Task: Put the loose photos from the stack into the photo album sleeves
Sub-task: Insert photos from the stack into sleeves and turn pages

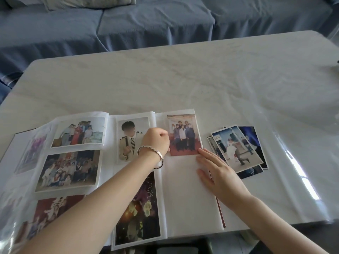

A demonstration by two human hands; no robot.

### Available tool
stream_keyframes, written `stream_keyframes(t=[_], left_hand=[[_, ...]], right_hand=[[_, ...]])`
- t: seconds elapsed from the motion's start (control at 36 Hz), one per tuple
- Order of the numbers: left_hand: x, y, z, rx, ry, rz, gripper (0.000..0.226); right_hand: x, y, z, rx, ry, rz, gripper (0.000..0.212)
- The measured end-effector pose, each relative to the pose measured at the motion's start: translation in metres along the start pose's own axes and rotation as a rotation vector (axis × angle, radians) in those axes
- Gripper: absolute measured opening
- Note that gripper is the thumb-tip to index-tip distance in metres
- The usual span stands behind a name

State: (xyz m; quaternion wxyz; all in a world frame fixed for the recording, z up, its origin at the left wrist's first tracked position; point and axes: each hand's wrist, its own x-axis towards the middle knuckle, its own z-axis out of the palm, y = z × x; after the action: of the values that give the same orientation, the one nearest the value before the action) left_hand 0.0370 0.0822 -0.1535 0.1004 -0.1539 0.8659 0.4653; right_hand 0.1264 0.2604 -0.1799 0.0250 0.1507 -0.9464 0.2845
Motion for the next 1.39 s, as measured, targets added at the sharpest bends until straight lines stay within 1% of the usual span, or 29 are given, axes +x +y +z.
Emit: stream_keyframes(t=[0.06, 0.08, 0.11, 0.14, 0.17, 0.28, 0.31, 0.39, 0.44, 0.47, 0.53, 0.56, 0.64, 0.69, 0.75, 0.78, 0.83, 0.86, 0.92, 0.97, 1.0, 1.08, 1.14, 1.19, 1.25, 1.33, 1.39], left_hand=[[-0.003, 0.004, 0.000, 0.019, -0.008, -0.005, 0.013], [-0.004, 0.004, 0.000, 0.035, -0.014, -0.005, 0.023], [-0.005, 0.003, 0.001, 0.048, -0.013, -0.006, 0.044], [-0.006, 0.004, 0.002, 0.050, -0.001, -0.010, 0.057], [-0.007, 0.003, 0.002, 0.065, 0.017, 0.002, 0.062], [-0.009, 0.005, 0.004, 0.125, 0.082, 0.038, 0.059], [-0.010, 0.005, 0.005, 0.131, 0.103, 0.048, 0.057], [-0.011, 0.005, 0.009, 0.144, 0.142, 0.068, 0.048], [-0.012, 0.003, 0.011, 0.149, 0.161, 0.084, 0.041], [-0.011, 0.002, 0.011, 0.151, 0.168, 0.090, 0.039], [-0.011, 0.000, 0.012, 0.149, 0.182, 0.098, 0.037], [-0.011, 0.000, 0.013, 0.147, 0.189, 0.101, 0.037], [-0.012, 0.002, 0.012, 0.144, 0.191, 0.095, 0.037], [-0.012, 0.002, 0.010, 0.127, 0.169, 0.090, 0.036], [-0.014, 0.002, 0.007, 0.103, 0.132, 0.108, 0.037], [-0.015, 0.001, 0.006, 0.137, 0.116, 0.142, 0.039], [-0.020, -0.003, 0.002, 0.294, 0.095, 0.273, 0.045], [-0.024, -0.006, 0.000, 0.364, 0.092, 0.362, 0.048], [-0.034, -0.011, -0.004, 0.484, 0.064, 0.520, 0.052], [-0.043, -0.022, -0.007, 0.630, -0.029, 0.620, 0.057], [-0.047, -0.028, -0.009, 0.703, -0.098, 0.641, 0.061], [-0.054, -0.048, -0.016, 0.814, -0.276, 0.594, 0.063], [-0.057, -0.057, -0.019, 0.827, -0.313, 0.559, 0.060], [-0.061, -0.062, -0.023, 0.808, -0.296, 0.559, 0.056], [-0.064, -0.066, -0.028, 0.781, -0.259, 0.587, 0.053], [-0.067, -0.068, -0.034, 0.698, -0.214, 0.639, 0.052], [-0.070, -0.069, -0.036, 0.611, -0.165, 0.707, 0.047]], right_hand=[[0.000, 0.000, -0.001, 0.005, -0.024, 0.006, 0.035], [-0.001, 0.001, -0.002, 0.006, -0.034, 0.006, 0.036], [-0.001, 0.001, -0.002, 0.009, -0.044, 0.007, 0.036], [-0.001, 0.001, -0.003, 0.016, -0.055, 0.011, 0.036], [-0.002, 0.001, -0.003, 0.025, -0.063, 0.015, 0.036], [-0.004, 0.000, -0.008, 0.050, -0.068, 0.028, 0.031], [-0.004, 0.001, -0.010, 0.044, -0.040, 0.013, 0.028], [-0.004, 0.006, -0.019, -0.016, 0.128, -0.017, 0.024], [0.000, 0.016, -0.029, -0.029, 0.211, 0.067, 0.024], [0.003, 0.023, -0.035, -0.022, 0.224, 0.153, 0.024], [0.008, 0.036, -0.044, -0.021, 0.184, 0.340, 0.032], [0.011, 0.043, -0.047, -0.041, 0.158, 0.416, 0.041], [0.019, 0.057, -0.055, -0.148, 0.026, 0.626, 0.078], [0.025, 0.061, -0.057, -0.212, -0.061, 0.694, 0.092], [0.029, 0.063, -0.057, -0.245, -0.110, 0.725, 0.096], [0.031, 0.064, -0.056, -0.251, -0.118, 0.727, 0.096], [0.034, 0.065, -0.056, -0.219, -0.093, 0.730, 0.088], [0.034, 0.066, -0.056, -0.188, -0.052, 0.731, 0.079], [0.033, 0.070, -0.058, -0.148, 0.065, 0.685, 0.052], [0.029, 0.071, -0.060, -0.100, 0.159, 0.592, 0.026], [0.028, 0.072, -0.062, -0.028, 0.188, 0.563, 0.020], [0.027, 0.069, -0.071, 0.316, 0.289, 0.584, 0.018], [0.029, 0.066, -0.079, 0.515, 0.378, 0.615, 0.016], [0.030, 0.061, -0.086, 0.657, 0.428, 0.646, 0.018], [0.030, 0.052, -0.090, 0.748, 0.408, 0.654, 0.015], [0.028, 0.032, -0.087, 0.760, 0.321, 0.593, 0.019], [0.027, 0.014, -0.079, 0.801, 0.270, 0.559, 0.021]])
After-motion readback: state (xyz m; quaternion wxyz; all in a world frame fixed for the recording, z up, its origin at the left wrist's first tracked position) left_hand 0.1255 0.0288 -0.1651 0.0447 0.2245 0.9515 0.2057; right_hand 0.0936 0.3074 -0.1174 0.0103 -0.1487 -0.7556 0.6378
